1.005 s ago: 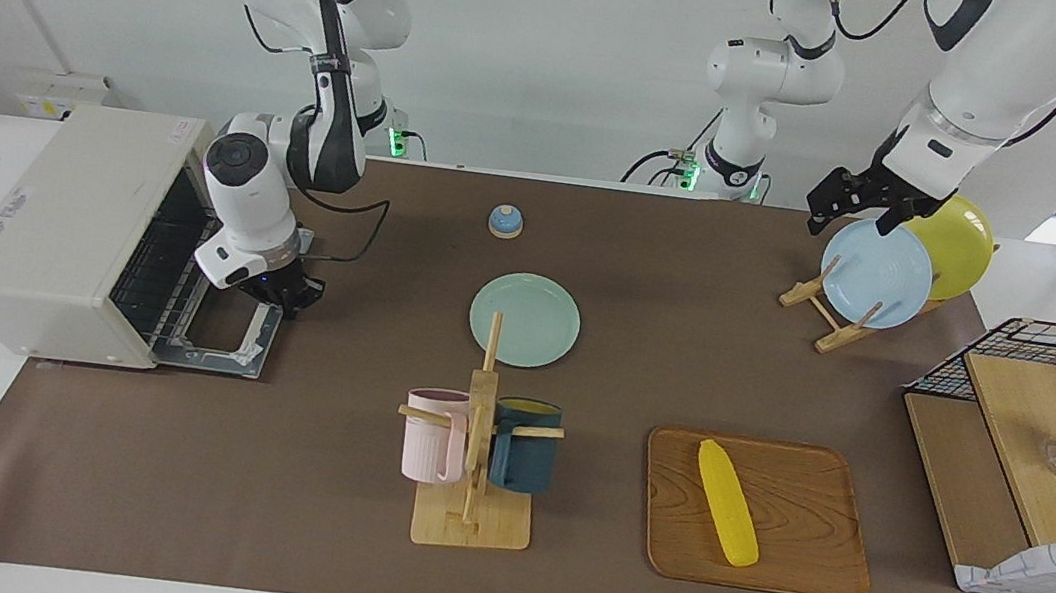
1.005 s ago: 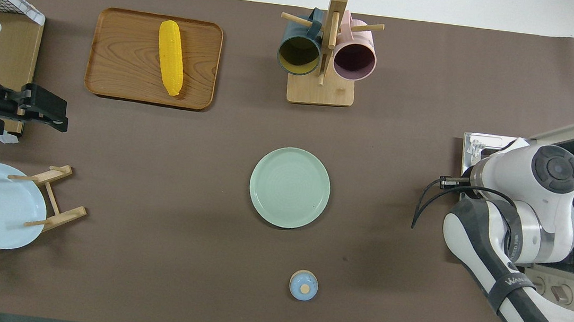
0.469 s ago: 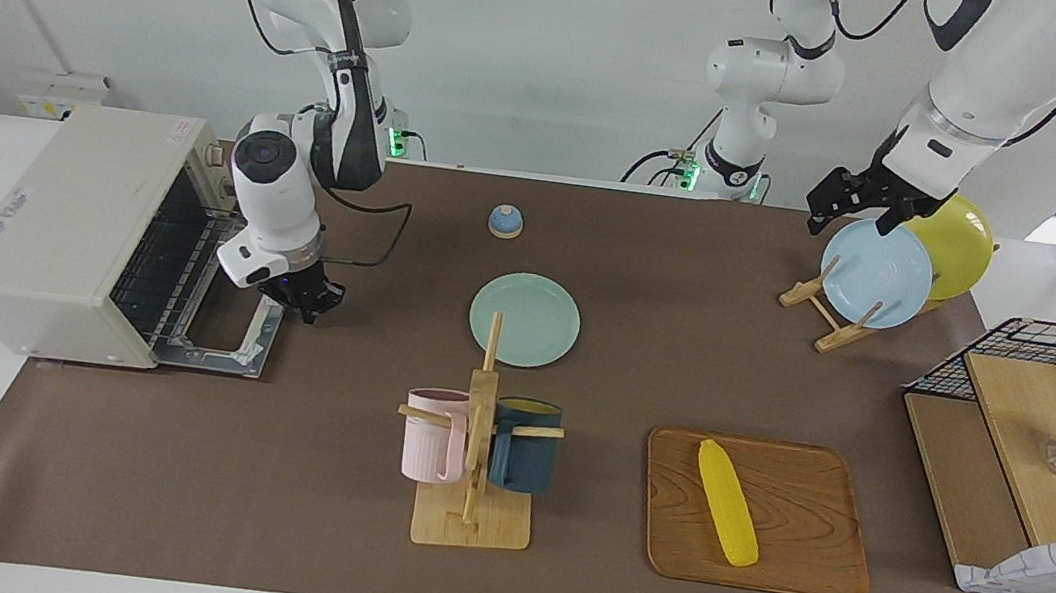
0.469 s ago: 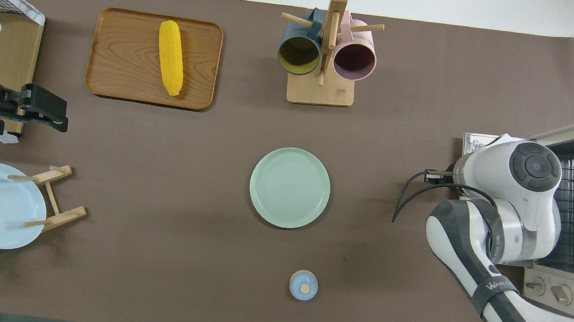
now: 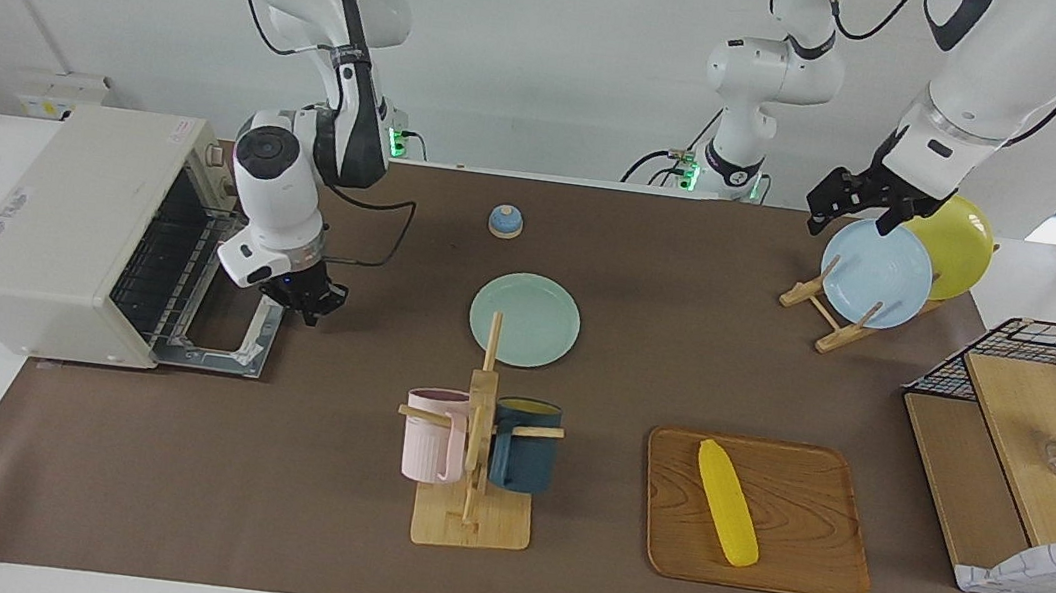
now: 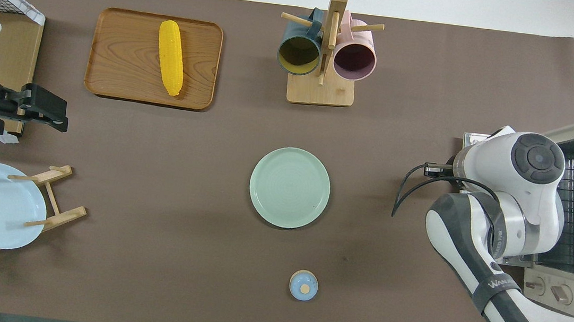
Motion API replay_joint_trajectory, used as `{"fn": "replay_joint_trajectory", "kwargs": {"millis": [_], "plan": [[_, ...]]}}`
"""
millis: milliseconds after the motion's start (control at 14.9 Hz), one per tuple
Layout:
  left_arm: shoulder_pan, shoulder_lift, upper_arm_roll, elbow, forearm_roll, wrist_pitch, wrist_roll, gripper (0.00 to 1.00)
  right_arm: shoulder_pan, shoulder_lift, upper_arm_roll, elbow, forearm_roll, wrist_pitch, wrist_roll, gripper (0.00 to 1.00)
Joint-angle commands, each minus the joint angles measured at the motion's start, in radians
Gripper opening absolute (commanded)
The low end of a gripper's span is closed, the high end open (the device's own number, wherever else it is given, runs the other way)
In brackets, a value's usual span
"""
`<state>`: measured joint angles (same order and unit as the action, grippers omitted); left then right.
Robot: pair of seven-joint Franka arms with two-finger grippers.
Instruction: Put corn in oven
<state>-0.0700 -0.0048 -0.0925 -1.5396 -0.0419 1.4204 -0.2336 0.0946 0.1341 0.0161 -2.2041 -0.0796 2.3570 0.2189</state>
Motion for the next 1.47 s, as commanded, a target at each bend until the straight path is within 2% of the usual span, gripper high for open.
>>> {"fn": "replay_joint_trajectory", "kwargs": {"millis": [0,67,134,469,1407], "plan": [[0.010,-0.034,-0.001,-0.039,-0.009,0.017,0.005,1.00,0.007,0.001,-0.004,0.017,0.014,-0.021,0.010,0.51],[0.009,-0.034,-0.001,-0.039,-0.009,0.017,0.004,1.00,0.007,0.001,-0.004,0.017,0.014,-0.019,0.007,0.89],[0.007,-0.034,-0.001,-0.039,-0.009,0.017,0.005,1.00,0.007,-0.001,-0.004,0.017,0.014,-0.021,-0.001,1.00],[0.009,-0.034,-0.001,-0.039,-0.010,0.018,0.004,1.00,0.008,-0.018,-0.004,0.017,0.014,-0.064,-0.001,1.00],[0.009,-0.034,-0.001,-0.039,-0.009,0.026,0.004,1.00,0.019,-0.013,-0.004,0.029,0.014,-0.051,-0.020,1.00]]}}
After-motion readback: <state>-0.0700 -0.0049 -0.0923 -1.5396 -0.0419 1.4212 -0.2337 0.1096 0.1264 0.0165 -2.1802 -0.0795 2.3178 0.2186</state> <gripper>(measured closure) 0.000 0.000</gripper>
